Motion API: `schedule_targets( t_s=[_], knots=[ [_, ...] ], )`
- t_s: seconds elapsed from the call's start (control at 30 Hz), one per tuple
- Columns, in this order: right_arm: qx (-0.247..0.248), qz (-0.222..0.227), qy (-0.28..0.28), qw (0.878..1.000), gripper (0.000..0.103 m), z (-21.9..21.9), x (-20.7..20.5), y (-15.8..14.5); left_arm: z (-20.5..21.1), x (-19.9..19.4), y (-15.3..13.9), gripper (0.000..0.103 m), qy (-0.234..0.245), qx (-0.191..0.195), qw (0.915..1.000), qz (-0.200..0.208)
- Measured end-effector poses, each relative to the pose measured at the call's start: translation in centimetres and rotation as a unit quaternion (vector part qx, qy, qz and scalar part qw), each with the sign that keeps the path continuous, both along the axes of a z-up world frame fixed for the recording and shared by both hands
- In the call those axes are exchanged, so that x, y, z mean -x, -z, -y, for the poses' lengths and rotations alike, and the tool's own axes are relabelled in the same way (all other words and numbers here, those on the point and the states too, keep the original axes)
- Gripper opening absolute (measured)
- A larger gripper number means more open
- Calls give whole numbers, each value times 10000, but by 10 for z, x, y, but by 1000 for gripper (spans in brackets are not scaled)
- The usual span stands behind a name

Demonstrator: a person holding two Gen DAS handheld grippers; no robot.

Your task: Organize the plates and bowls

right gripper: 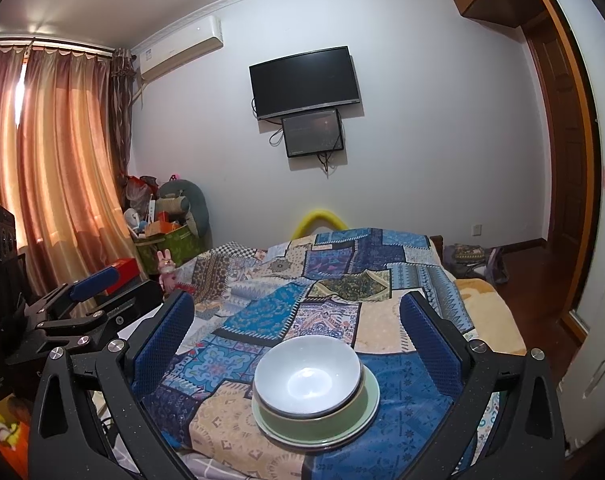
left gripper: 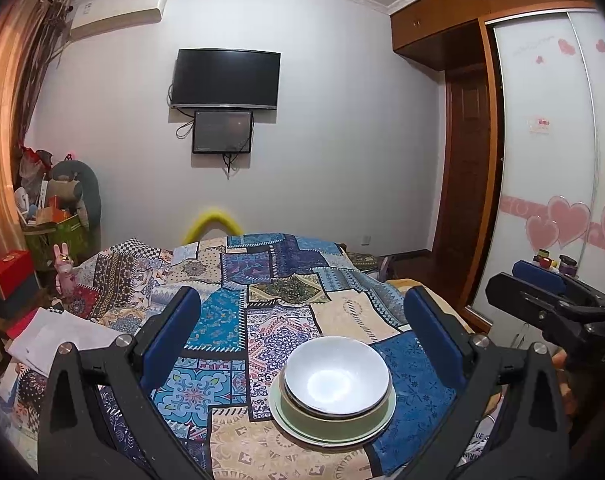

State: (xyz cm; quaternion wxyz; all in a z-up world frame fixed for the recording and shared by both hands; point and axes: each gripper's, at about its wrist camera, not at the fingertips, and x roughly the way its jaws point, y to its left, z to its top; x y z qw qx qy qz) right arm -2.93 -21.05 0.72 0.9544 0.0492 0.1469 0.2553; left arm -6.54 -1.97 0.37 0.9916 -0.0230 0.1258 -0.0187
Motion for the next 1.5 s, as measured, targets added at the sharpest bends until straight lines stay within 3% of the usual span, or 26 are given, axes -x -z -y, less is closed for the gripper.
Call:
schedule_targets(
  t_s=[1.5],
  knots=[
    [98,-23,-51,9999,103,-4,-2,1,-6,-7,3,103,153,267,9994,-125]
  ],
)
